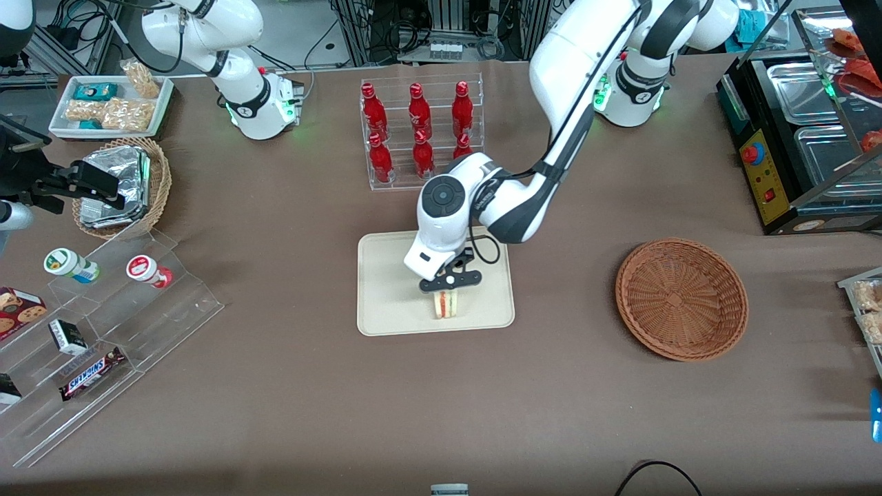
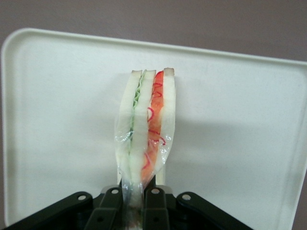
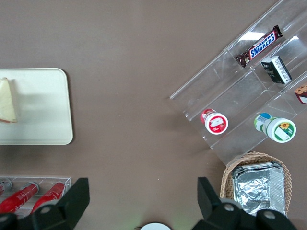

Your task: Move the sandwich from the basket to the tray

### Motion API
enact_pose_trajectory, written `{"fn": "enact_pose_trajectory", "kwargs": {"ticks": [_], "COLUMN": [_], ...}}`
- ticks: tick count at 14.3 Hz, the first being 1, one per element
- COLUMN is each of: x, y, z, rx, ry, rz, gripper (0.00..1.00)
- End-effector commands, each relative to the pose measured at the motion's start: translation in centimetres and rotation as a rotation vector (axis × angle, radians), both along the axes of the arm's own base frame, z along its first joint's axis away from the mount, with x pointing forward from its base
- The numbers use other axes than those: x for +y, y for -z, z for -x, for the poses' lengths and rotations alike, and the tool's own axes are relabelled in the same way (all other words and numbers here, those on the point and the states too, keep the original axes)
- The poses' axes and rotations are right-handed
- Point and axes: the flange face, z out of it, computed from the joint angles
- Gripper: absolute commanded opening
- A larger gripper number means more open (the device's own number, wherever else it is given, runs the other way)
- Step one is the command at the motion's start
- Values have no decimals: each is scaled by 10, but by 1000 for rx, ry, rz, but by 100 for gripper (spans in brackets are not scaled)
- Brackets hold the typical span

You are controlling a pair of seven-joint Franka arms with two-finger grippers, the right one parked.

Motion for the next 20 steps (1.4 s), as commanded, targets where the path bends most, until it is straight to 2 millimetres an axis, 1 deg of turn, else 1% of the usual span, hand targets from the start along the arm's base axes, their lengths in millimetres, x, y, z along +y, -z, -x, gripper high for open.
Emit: {"fn": "enact_pose_trajectory", "kwargs": {"ticks": [1, 2, 3, 4, 6, 7, 8, 9, 10, 11, 12, 13, 15, 17, 18, 19, 20], "x": [-14, -14, -16, -17, -12, -7, -2, 10, 25, 44, 67, 91, 133, 179, 204, 234, 255], "y": [7, 7, 1, -5, -33, -53, -75, -91, -101, -106, -115, -113, -113, -119, -126, -132, -140], "z": [2, 3, 4, 4, 3, 3, 8, 10, 12, 7, -1, -7, -20, -32, -35, -38, -36], "rx": [-13, -20, -18, -11, -13, -6, 12, 26, 40, 59, 72, 92, 112, 126, 130, 137, 140], "ry": [-7, -8, -21, -38, -33, -30, -27, -4, 11, -31, -53, -64, -30, -7, 23, 62, 99], "rz": [17, 26, 37, 47, 42, 28, 3, -27, -49, -68, -93, -110, -115, -112, -106, -100, -92], "gripper": [14, 53, 100, 100, 100, 100, 100, 100, 100, 100, 100, 100, 100, 100, 100, 100, 100]}}
